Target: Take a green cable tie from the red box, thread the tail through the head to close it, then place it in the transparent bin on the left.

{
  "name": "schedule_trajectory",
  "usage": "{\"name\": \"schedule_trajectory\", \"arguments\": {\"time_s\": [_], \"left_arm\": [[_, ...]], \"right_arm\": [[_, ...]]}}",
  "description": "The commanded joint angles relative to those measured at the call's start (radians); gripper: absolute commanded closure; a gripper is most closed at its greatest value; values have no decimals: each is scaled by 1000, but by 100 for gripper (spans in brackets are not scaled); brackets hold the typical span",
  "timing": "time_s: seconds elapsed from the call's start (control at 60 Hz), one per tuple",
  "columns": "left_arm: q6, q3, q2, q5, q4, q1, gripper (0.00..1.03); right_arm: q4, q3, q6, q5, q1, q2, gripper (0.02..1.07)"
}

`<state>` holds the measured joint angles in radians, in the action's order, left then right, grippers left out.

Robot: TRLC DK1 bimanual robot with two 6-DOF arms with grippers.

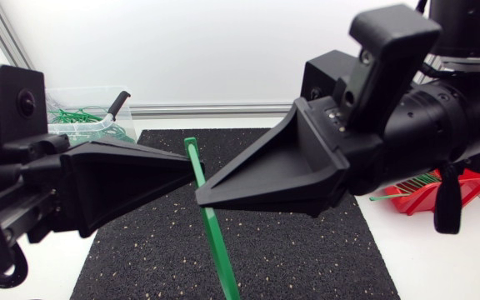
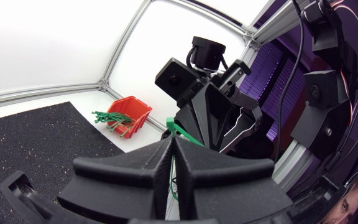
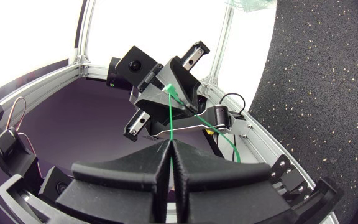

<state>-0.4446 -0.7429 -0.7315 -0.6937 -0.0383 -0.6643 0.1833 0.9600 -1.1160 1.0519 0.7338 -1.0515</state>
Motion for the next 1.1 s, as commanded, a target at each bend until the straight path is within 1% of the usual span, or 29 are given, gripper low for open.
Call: {"name": "schedule_trajectory", "arguments": {"time_s": [0.0,0.283,0.483,0.867,1.0,1.083], "left_arm": [[15,27,15,10,17,-18,98],[23,36,34,25,15,-21,98],[37,36,40,66,14,-57,98],[44,42,46,91,11,-72,98],[47,40,47,102,11,-78,98],[53,40,49,122,9,-98,98]], "right_arm": [[-11,-23,-27,10,-10,-19,101],[-18,-18,-28,11,-24,-28,101],[-10,13,-30,13,-37,-64,101],[-4,72,-39,11,-42,-64,101],[-21,79,-53,10,-42,-68,101],[-42,71,-79,7,-43,-76,101]]}}
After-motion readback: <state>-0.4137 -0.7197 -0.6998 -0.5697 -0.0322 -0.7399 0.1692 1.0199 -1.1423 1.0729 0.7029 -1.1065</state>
